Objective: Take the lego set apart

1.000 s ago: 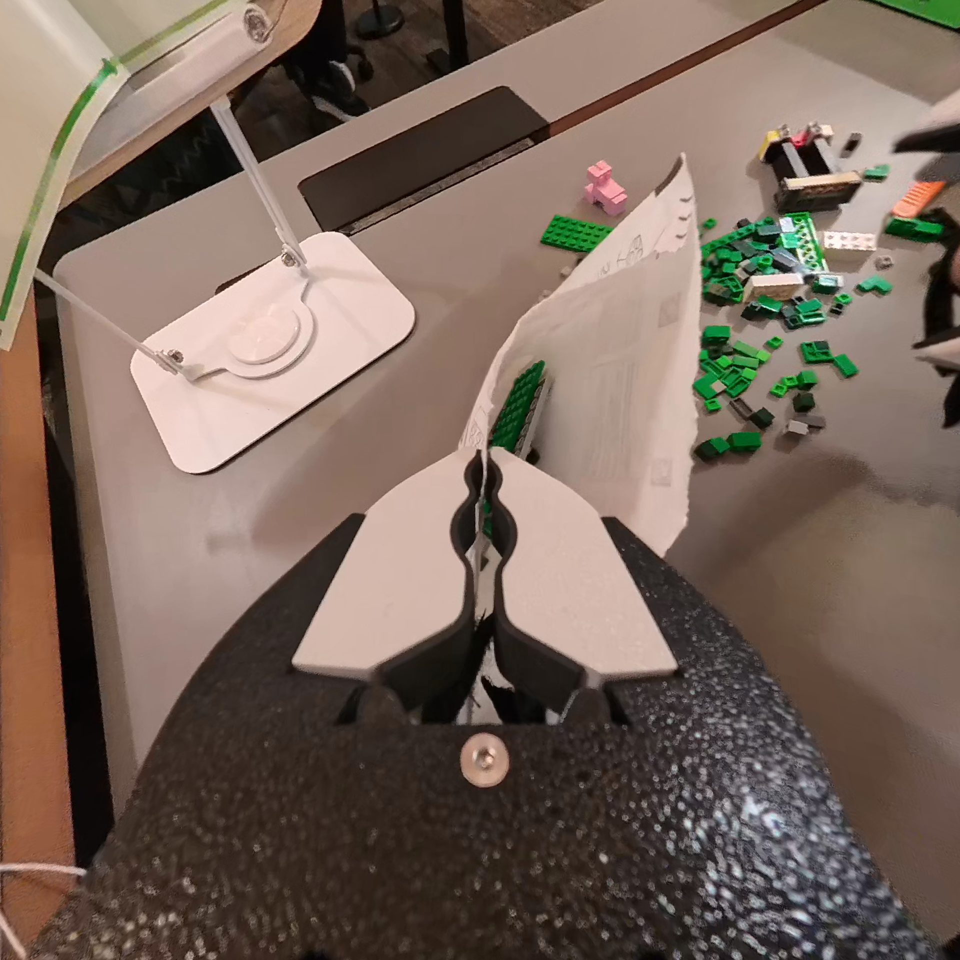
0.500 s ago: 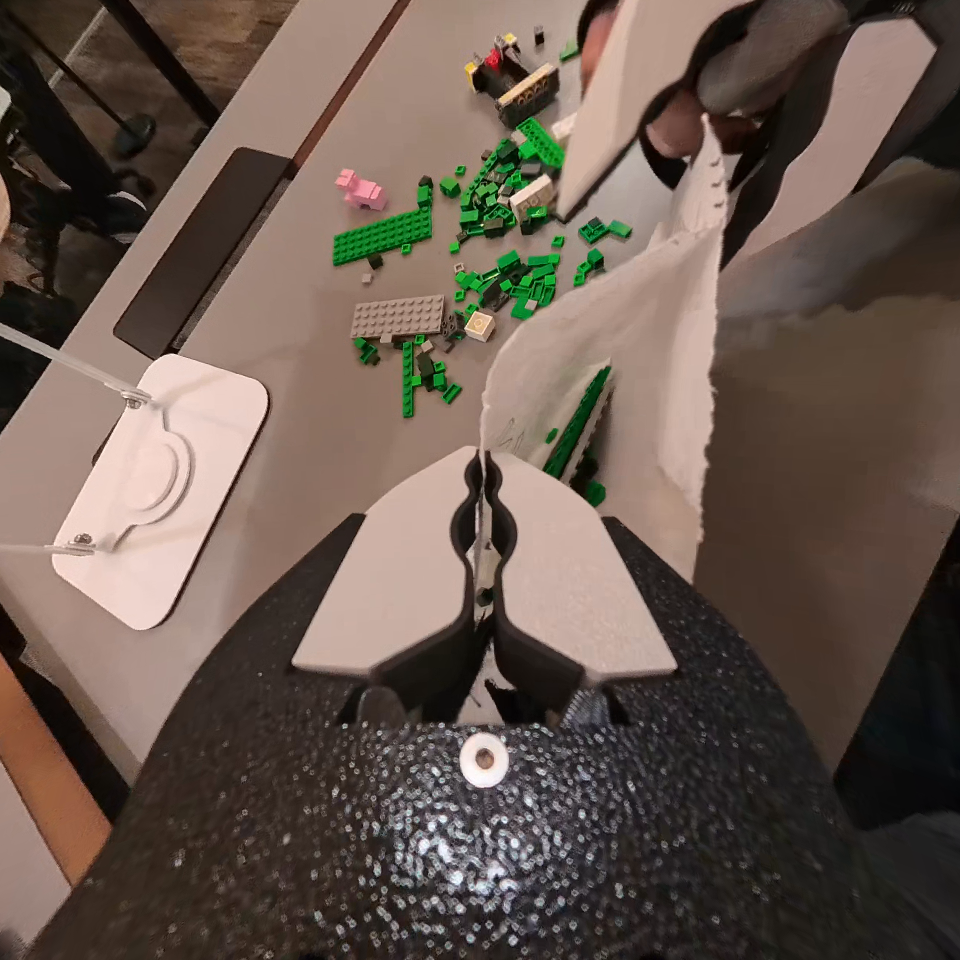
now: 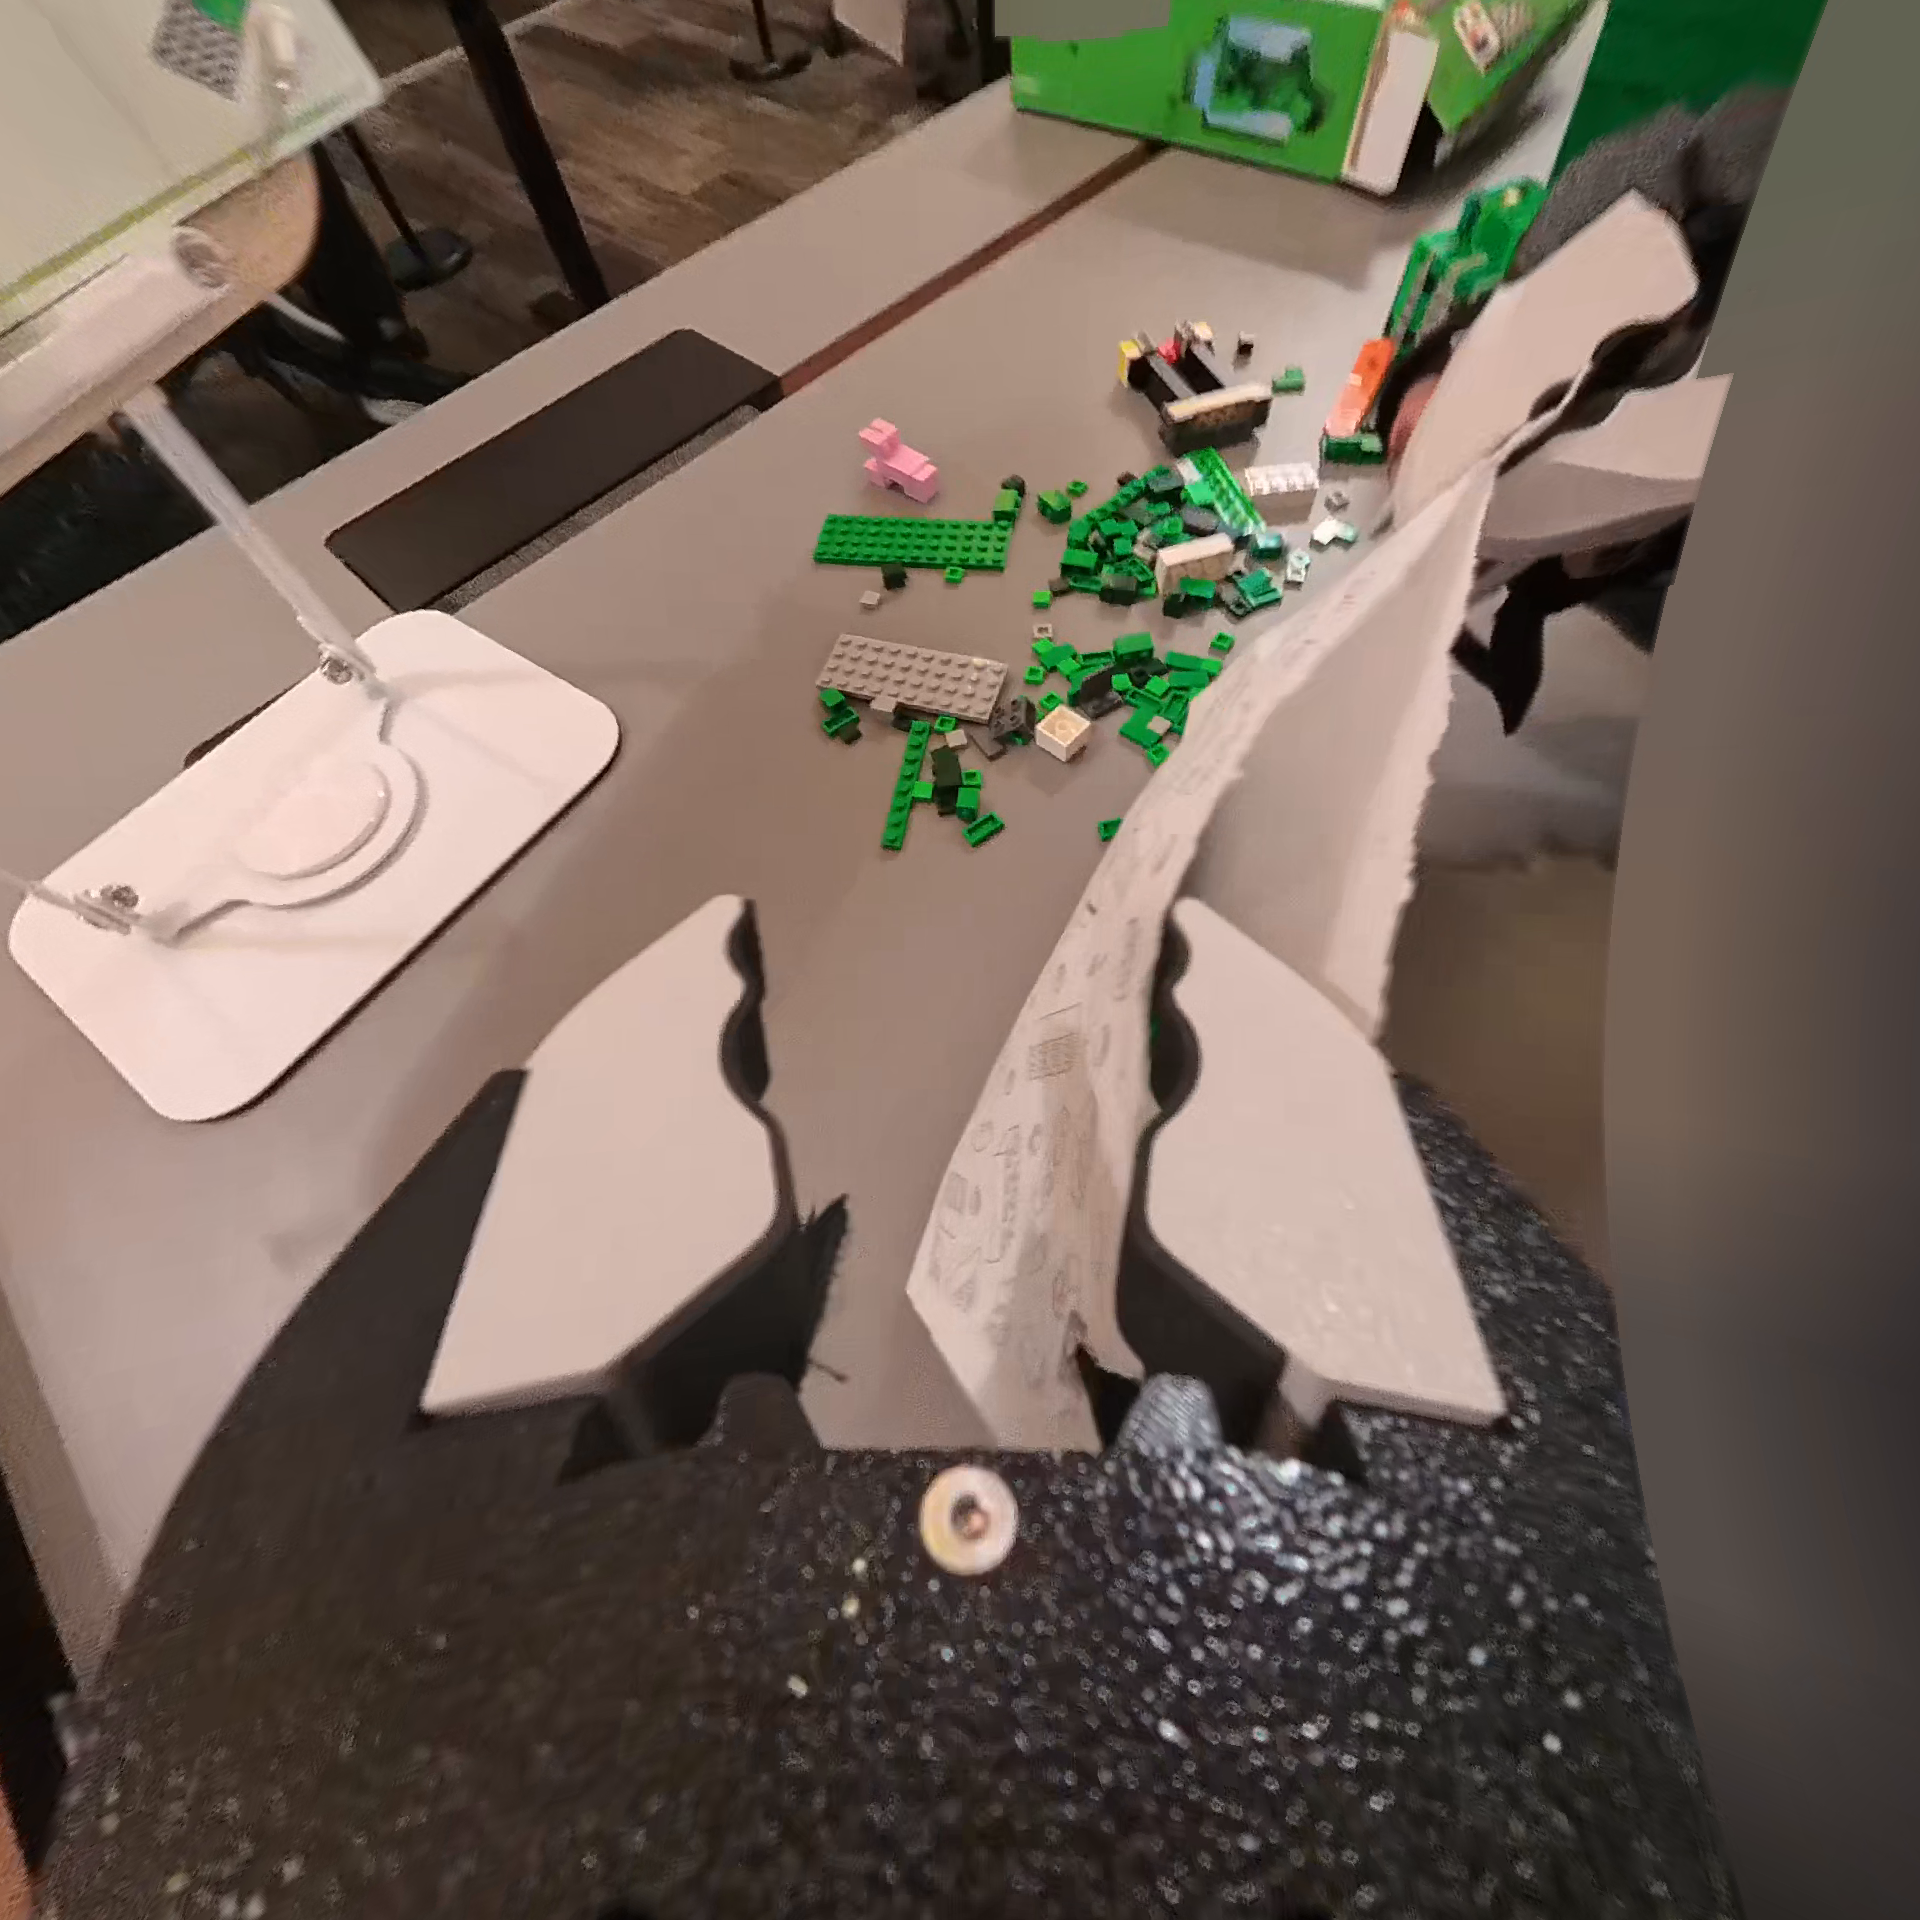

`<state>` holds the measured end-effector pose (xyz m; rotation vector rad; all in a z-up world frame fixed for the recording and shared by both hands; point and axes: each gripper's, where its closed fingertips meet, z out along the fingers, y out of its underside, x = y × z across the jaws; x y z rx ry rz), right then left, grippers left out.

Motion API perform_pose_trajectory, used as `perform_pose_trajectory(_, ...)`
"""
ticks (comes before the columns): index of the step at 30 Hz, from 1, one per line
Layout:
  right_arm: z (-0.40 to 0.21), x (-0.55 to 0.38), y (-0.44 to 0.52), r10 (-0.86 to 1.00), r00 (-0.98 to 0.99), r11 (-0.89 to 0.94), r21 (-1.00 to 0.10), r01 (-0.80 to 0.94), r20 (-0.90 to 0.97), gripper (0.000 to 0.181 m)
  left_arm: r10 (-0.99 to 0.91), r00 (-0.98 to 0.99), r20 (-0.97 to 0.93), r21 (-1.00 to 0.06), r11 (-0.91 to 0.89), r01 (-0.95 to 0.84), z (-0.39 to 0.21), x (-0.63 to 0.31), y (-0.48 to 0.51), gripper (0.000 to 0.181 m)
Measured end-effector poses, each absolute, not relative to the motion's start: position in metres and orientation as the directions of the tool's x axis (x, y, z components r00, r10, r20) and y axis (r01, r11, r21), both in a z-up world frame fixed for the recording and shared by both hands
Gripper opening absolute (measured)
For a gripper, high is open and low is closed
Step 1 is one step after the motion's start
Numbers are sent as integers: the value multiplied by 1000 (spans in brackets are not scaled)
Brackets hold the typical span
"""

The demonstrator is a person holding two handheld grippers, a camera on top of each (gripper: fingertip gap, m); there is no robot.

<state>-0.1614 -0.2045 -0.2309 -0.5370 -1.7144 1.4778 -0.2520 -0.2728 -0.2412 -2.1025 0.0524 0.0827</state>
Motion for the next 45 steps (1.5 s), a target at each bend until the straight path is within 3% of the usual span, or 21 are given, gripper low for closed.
perform_pose_trajectory(1, -230, -163, -202, 759, -598, 196, -966, -169, 259, 0, 5, 999, -54, -872, -488, -44, -239, -255, -276, 80)
perform_pose_trajectory(4, -229, -166, -196, 781, -602, 103, -985, -138, 166, 0, 25, 998, 54, -910, -411, 59, -233, -263, -285, 103)
perform_pose_trajectory(6, -229, -169, -196, 786, -607, 59, -992, -114, 117, 0, 2, 994, 111, -929, -356, 105, -227, -264, -287, 108)
perform_pose_trajectory(18, -204, -159, -179, 826, -543, 72, -984, -165, 151, 0, 60, 998, -2, -995, -101, 4, -184, -278, -295, 92)
perform_pose_trajectory(22, -186, -152, -156, 886, -443, 67, -982, -174, 139, 0, -79, 996, 37, -998, -55, 32, -176, -254, -290, 99)
perform_pose_trajectory(25, -174, -149, -145, 918, -383, 31, -983, -182, 100, 0, -217, 972, 93, -992, -106, 71, -182, -227, -280, 125)
perform_pose_trajectory(27, -167, -147, -137, 942, -329, 6, -982, -191, 70, 0, -248, 968, 39, -977, -212, -15, -203, -217, -271, 143)
perform_pose_trajectory(31, -151, -141, -133, 959, -280, -19, -973, -230, 48, 0, -337, 939, -62, -950, -267, -159, -227, -200, -255, 146)
perform_pose_trajectory(34, -146, -138, -143, 951, -301, -13, -968, -250, 65, 0, -352, 931, -93, -959, -221, -180, -228, -198, -239, 119)
perform_pose_trajectory(36, -147, -137, -144, 953, -295, -11, -969, -245, 64, 0, -361, 924, -125, -951, -223, -215, -231, -196, -232, 70)
perform_pose_trajectory(40, -153, -128, -146, 954, -286, 16, -968, -249, 89, 0, -411, 889, -200, -928, -211, -306, -233, -186, -228, 0)
perform_pose_trajectory(43, -161, -116, -147, 947, -294, 51, -965, -257, 128, 0, -398, 891, -217, -923, -214, -321, -233, -188, -227, 0)
perform_pose_trajectory(45, -167, -106, -148, 942, -297, 83, -965, -250, 158, 13, -396, 891, -223, -922, -211, -325, -233, -189, -228, 0)
